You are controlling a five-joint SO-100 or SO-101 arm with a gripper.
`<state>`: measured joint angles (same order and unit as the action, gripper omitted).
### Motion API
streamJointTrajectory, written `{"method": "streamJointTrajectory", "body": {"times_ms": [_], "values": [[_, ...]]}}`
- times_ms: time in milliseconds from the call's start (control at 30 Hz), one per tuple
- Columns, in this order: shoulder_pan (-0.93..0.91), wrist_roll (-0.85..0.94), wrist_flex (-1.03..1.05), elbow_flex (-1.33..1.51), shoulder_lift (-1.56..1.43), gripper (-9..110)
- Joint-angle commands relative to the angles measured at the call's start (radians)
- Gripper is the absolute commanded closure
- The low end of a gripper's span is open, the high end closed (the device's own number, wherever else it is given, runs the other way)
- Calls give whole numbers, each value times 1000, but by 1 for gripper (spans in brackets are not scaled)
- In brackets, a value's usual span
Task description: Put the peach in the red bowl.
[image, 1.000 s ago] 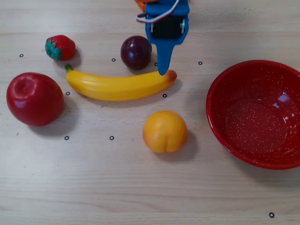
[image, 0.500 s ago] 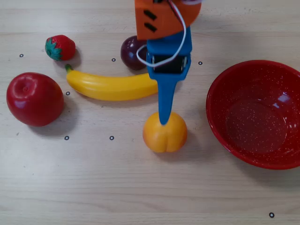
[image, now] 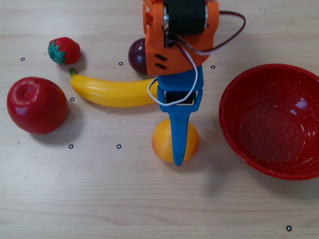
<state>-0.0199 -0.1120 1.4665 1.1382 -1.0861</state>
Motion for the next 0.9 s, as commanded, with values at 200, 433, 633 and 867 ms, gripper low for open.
{"method": "streamJointTrajectory", "body": {"times_ms": [200,433,633,867], "values": [[35,-26,-48,-117,44,39],[35,-28,-84,-146,109,39],[37,-41,-121,-149,137,40],[35,-49,-160,-137,149,40]]}}
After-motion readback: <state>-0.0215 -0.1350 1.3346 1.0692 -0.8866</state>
